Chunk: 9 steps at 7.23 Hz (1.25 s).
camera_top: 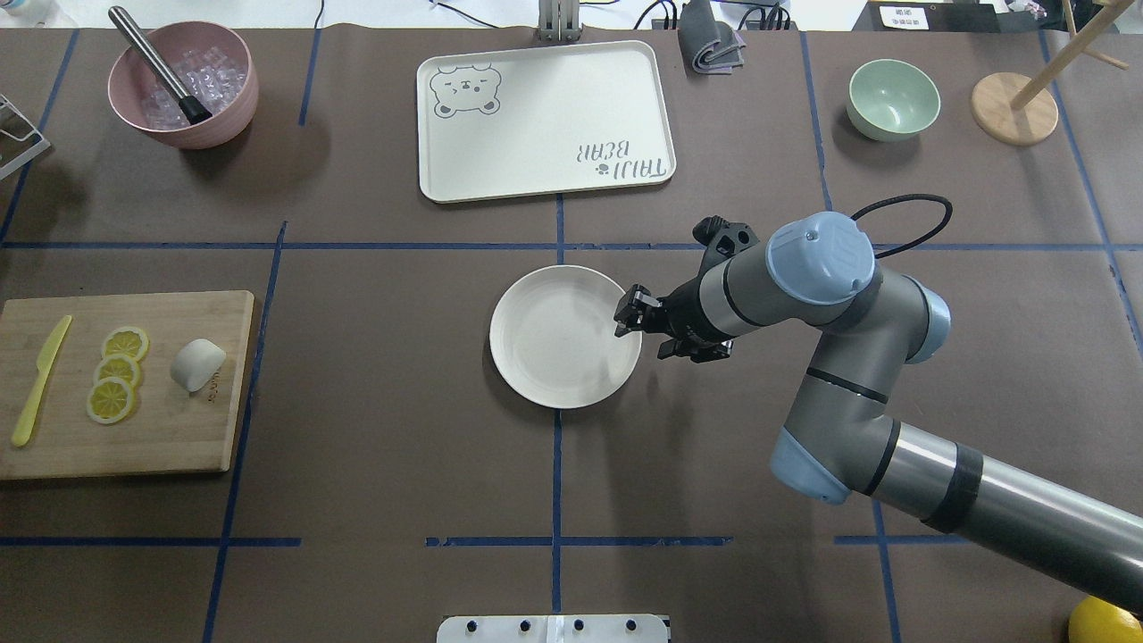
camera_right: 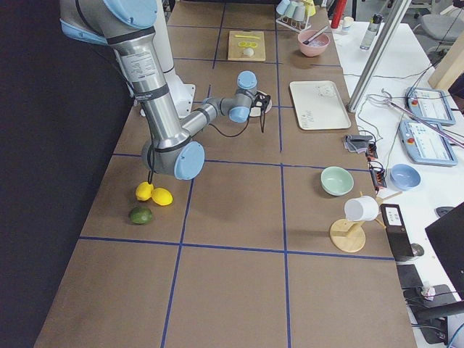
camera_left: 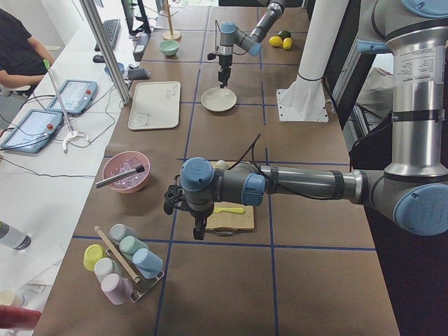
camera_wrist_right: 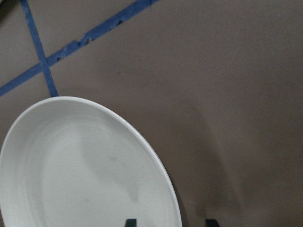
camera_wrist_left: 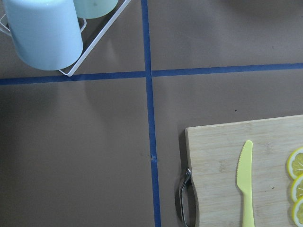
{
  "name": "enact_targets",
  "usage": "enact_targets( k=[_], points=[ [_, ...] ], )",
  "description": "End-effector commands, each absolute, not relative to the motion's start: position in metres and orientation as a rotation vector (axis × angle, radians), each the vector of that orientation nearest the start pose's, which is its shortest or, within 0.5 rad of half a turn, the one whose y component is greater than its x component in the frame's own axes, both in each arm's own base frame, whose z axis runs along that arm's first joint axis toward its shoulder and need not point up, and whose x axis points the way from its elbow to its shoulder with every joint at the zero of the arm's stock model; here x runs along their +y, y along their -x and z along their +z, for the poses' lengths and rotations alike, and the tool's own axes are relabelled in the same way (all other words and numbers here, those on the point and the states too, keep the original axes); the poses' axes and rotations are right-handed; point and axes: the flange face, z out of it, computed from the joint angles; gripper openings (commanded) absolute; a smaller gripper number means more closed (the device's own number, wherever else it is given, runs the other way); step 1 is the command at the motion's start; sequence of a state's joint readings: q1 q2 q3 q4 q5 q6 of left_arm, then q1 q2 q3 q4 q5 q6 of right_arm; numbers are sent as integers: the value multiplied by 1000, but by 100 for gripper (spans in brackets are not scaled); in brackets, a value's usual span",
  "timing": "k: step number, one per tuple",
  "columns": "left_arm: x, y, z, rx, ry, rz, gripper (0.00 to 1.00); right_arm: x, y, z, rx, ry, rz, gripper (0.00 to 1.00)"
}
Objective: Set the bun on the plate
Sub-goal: 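Release the plate and lift the right gripper away, then lower the left gripper onto the white bun on the cutting board and grasp it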
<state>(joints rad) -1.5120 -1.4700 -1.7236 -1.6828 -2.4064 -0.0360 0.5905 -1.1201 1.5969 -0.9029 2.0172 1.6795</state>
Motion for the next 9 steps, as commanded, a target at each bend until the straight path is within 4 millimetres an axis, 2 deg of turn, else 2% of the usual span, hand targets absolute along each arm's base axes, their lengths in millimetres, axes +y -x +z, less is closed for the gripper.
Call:
enact_targets(
  k=[1,2,3,4,5,6,7,9],
  points=[
    [-462,-19,591,900,-187,184,100,-462,416,319,-1220,119,389,100],
    [-455,-62,568,938,-182,159,100,-466,394,343,-1194,122,404,100],
    [-446,-93,559,961,-214,200,100,-470,373,368,-1161,57,342,100],
    [-441,-120,541,960,-223,212,100,-477,358,391,-1097,10,282,100],
    [-437,-170,510,934,-263,284,100,-482,348,395,-1048,-20,232,100],
    [-430,-208,493,898,-301,340,100,-486,339,397,-1020,-40,202,100],
    [-427,-230,484,901,-299,356,100,-485,337,403,-1008,-41,195,100],
    [-413,-273,480,876,-307,423,100,-483,338,405,-1003,-42,194,100]
  ],
)
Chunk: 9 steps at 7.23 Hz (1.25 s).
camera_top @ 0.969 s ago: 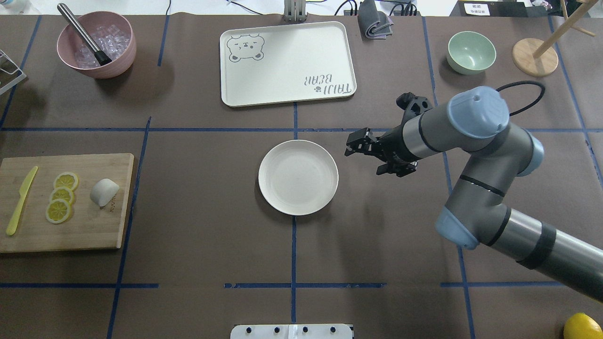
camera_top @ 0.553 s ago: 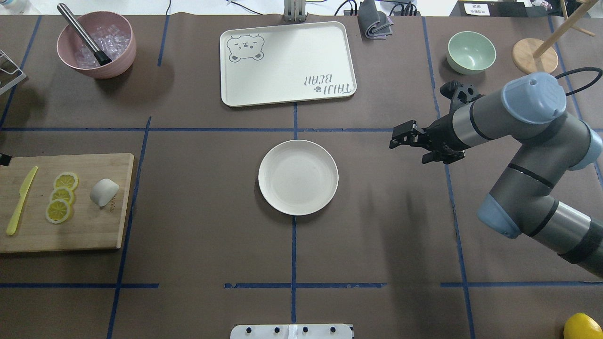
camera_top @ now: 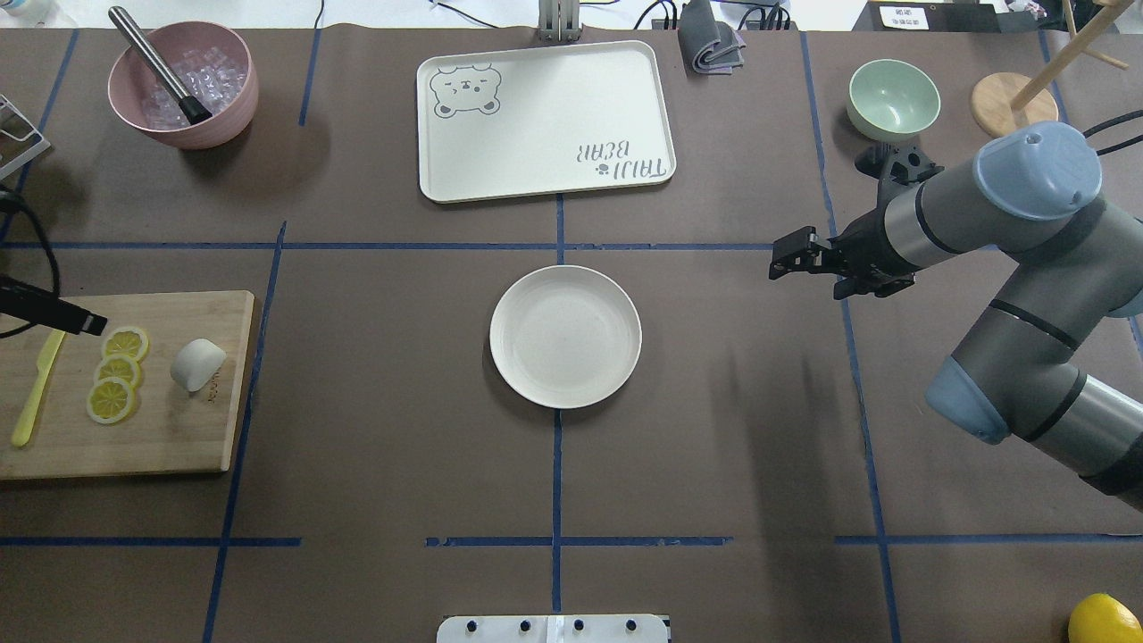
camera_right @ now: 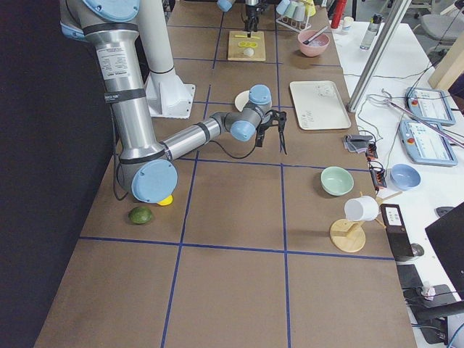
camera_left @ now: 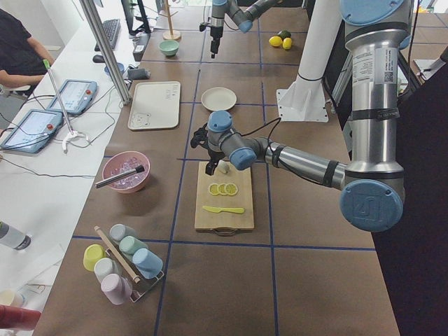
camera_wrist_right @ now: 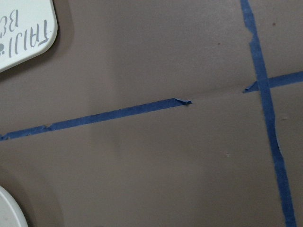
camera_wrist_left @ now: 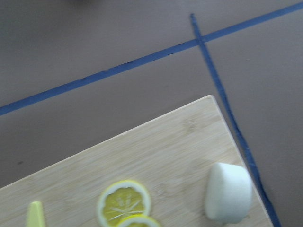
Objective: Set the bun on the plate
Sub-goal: 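Lower the left gripper onto the white bun on the cutting board and grasp it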
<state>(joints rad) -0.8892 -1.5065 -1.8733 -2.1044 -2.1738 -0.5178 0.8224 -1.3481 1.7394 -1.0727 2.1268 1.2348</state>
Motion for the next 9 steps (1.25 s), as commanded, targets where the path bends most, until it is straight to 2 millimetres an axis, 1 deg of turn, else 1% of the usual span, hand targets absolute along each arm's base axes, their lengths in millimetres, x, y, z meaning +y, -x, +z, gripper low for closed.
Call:
enact_targets(
  k=[1,3,5,7,8,9],
  points=[
    [-411,-283,486,838,-321,428,100,-483,338,406,-1002,-41,195,100],
    [-408,-291,491,833,-310,441,100,-480,337,409,-999,-36,194,100],
    [-409,-305,497,830,-294,457,100,-478,336,411,-995,-36,195,100],
    [-415,-319,498,830,-288,465,99,-478,336,411,-995,-36,195,100],
    [-422,-327,500,828,-285,466,98,-477,337,412,-994,-34,193,100],
    [-423,-327,501,826,-282,463,89,-477,337,411,-996,-36,192,100]
  ],
)
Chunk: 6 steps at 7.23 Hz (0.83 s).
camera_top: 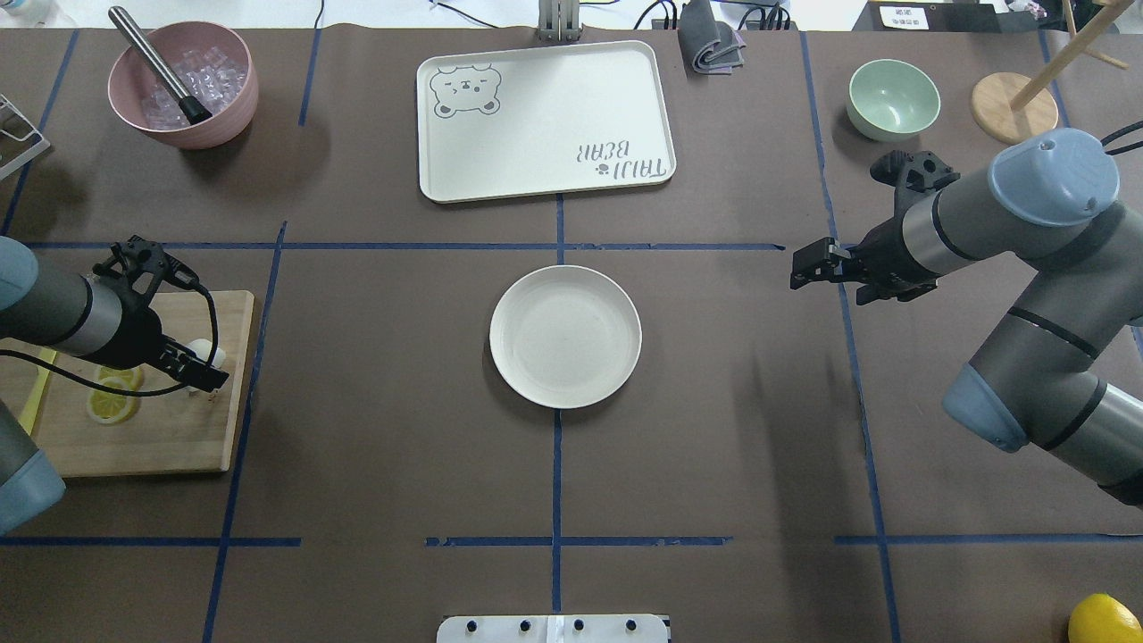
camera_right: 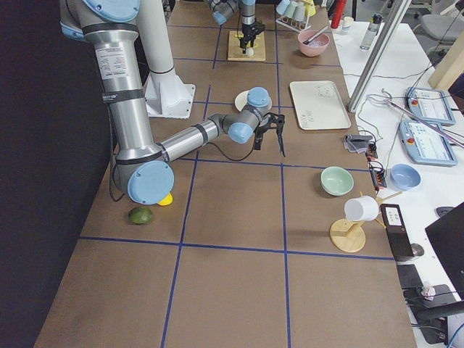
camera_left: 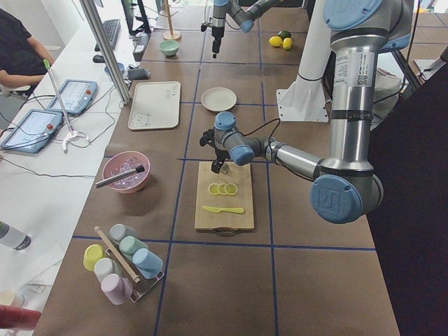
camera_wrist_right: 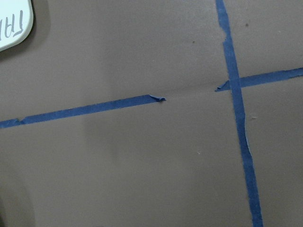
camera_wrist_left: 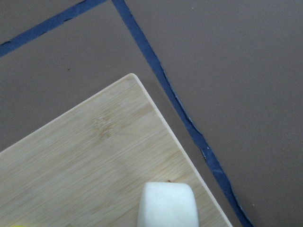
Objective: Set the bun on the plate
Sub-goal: 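Lower the left gripper onto the white bun on the cutting board and grasp it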
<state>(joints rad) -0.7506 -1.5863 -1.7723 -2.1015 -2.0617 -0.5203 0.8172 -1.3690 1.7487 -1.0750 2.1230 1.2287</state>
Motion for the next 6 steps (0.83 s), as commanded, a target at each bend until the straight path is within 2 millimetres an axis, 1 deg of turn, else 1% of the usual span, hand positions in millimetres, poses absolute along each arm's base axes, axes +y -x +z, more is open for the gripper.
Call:
enact_targets(
  k=[1,2,3,5,6],
  points=[
    [-422,-328,502,825,-281,465,77,-477,337,411,-997,-36,192,100],
    [-422,-327,503,826,-278,464,58,-477,337,410,-998,-37,191,100],
    [-422,-327,503,826,-277,462,43,-476,336,407,-1002,-40,189,100],
    [-422,-326,502,830,-272,448,28,-475,335,406,-1003,-41,189,100],
    [-421,-326,494,843,-271,428,27,-475,335,406,-1005,-42,188,100]
  ],
)
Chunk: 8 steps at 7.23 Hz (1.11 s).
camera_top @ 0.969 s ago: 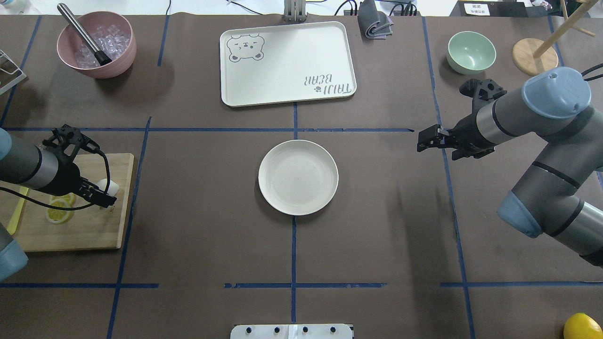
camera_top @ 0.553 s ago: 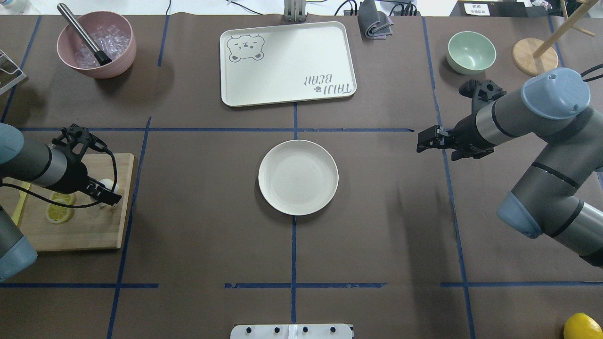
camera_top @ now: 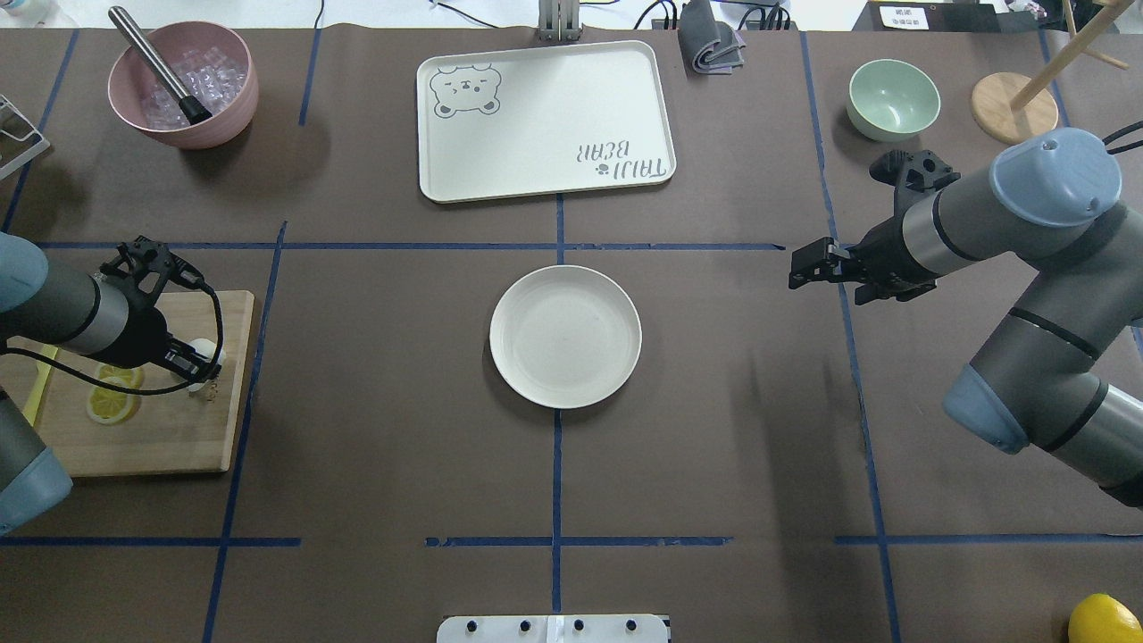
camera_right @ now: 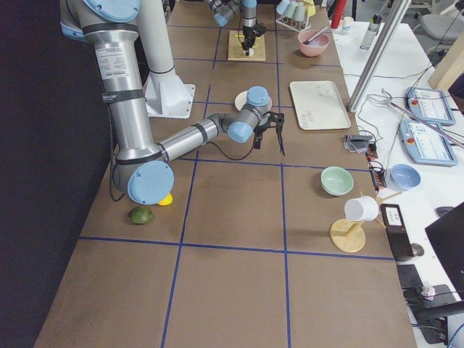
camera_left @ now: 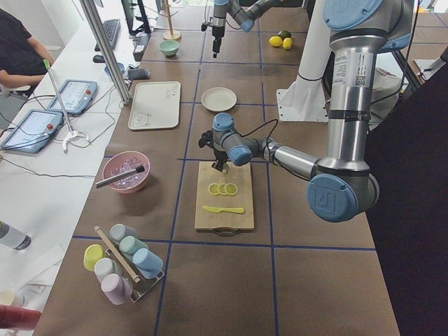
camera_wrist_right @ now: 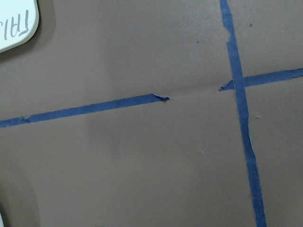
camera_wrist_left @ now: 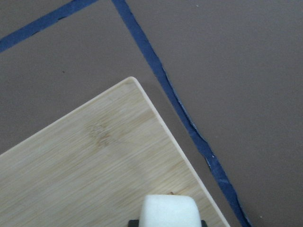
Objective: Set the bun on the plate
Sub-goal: 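Lower the left gripper onto the white bun on the cutting board and grasp it, then carry the bun with the left gripper over the white plate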
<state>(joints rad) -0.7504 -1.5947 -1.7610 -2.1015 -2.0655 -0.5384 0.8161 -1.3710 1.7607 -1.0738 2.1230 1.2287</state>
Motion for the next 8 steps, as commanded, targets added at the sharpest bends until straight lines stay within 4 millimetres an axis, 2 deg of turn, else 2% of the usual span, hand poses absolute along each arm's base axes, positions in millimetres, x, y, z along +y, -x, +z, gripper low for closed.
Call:
enact_targets(
  k=[1,3,4,6,7,8],
  points=[
    [-420,-326,477,871,-273,391,27,-475,334,405,-1007,-42,189,100],
    [-445,-355,405,968,-270,245,27,-459,320,406,-1011,-39,185,100],
    [-451,-385,357,1015,-246,196,27,-457,318,409,-1008,-37,186,100],
    [-440,-467,266,1061,-128,113,27,-452,311,421,-992,-45,161,100],
    [-446,-499,236,1060,-152,42,27,-451,307,427,-985,-51,144,100],
    [-442,-543,208,1057,-169,-3,27,-450,307,429,-982,-49,144,100]
  ],
)
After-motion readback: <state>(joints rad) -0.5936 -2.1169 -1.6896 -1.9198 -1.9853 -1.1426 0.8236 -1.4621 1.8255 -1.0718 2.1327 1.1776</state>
